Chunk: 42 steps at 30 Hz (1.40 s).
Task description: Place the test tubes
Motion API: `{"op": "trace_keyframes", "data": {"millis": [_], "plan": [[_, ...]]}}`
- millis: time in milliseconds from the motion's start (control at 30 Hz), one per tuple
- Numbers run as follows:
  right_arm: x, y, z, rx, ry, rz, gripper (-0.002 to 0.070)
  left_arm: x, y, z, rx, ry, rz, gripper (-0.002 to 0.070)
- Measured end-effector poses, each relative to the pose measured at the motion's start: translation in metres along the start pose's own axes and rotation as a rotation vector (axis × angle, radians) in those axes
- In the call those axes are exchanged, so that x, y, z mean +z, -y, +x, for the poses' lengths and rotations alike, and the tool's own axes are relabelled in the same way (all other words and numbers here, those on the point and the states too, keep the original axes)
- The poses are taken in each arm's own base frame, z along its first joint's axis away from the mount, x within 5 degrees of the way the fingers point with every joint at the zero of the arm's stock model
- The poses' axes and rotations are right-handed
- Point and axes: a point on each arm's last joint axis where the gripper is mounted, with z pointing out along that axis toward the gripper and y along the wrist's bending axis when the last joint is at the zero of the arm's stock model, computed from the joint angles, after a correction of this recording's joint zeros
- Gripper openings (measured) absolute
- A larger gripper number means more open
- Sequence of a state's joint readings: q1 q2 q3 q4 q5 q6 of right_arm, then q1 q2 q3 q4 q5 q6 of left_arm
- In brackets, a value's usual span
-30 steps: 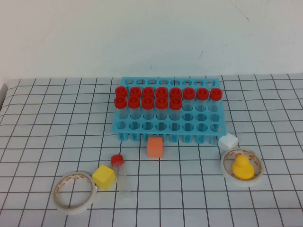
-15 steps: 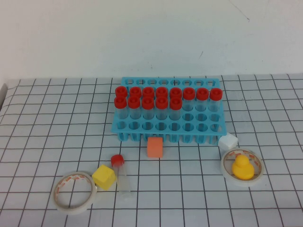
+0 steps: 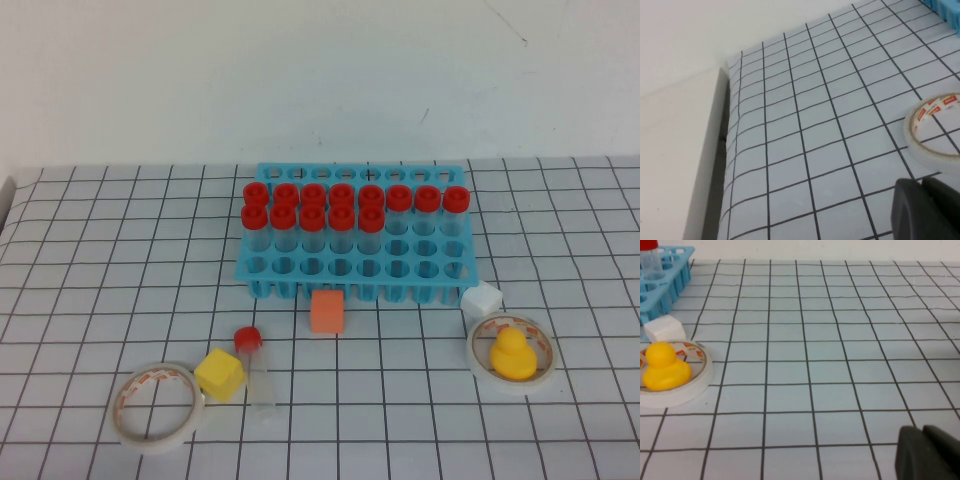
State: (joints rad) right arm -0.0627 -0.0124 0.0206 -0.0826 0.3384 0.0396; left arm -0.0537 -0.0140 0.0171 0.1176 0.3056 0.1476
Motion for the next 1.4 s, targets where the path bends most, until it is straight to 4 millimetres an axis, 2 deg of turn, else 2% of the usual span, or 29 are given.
{"op": "trace_keyframes", "data": {"millis": [67, 100, 200, 267, 333, 433, 467, 800, 933, 1033, 1100, 1267, 1400], "plan": [[0.000, 0.000, 0.000, 0.008, 0.000, -0.004, -0.0001, 0.000, 0.000, -0.002, -0.018, 0.019, 0.002, -0.0002], [0.000, -0.001, 0.000, 0.024, 0.000, -0.010, -0.0001, 0.000, 0.001, -0.003, -0.100, 0.038, 0.015, -0.0002], [0.000, -0.006, 0.000, 0.162, -0.003, -0.068, -0.0001, -0.002, 0.003, -0.018, -0.590, 0.184, 0.093, -0.0001], [-0.001, -0.012, -0.001, 0.327, -0.006, -0.133, -0.0001, -0.004, -0.002, -0.028, -0.991, 0.301, 0.141, -0.0002], [-0.002, -0.020, -0.003, 0.580, -0.024, -0.226, -0.0001, -0.007, -0.009, -0.034, -1.270, 0.402, 0.162, -0.0001], [-0.005, -0.029, -0.011, 0.947, -0.031, -0.363, -0.0001, -0.011, -0.022, -0.037, -1.530, 0.539, 0.140, -0.0001], [-0.005, -0.030, -0.013, 1.004, -0.025, -0.382, -0.0001, -0.012, -0.025, -0.038, -1.544, 0.563, 0.125, -0.0001], [-0.006, -0.028, -0.017, 1.085, 0.015, -0.392, -0.0001, -0.013, -0.028, -0.037, -1.552, 0.588, 0.098, -0.0001], [-0.006, -0.028, -0.017, 0.998, 0.032, -0.388, -0.0001, -0.012, -0.027, -0.037, -1.556, 0.578, 0.105, -0.0001], [-0.006, -0.028, -0.017, 0.914, 0.048, -0.384, -0.0001, -0.010, -0.019, -0.036, -1.432, 0.493, 0.134, -0.0001], [-0.006, -0.028, -0.017, 0.902, 0.050, -0.383, -0.0001, -0.009, -0.011, -0.039, -1.268, 0.414, 0.162, -0.0001], [-0.005, -0.027, -0.018, 0.881, 0.067, -0.375, -0.0001, -0.018, 0.000, -0.067, -0.843, 0.121, 0.232, -0.0001], [-0.005, -0.026, -0.018, 0.868, 0.079, -0.368, -0.0001, -0.020, -0.001, -0.099, -0.533, -0.070, 0.279, -0.0001]]}}
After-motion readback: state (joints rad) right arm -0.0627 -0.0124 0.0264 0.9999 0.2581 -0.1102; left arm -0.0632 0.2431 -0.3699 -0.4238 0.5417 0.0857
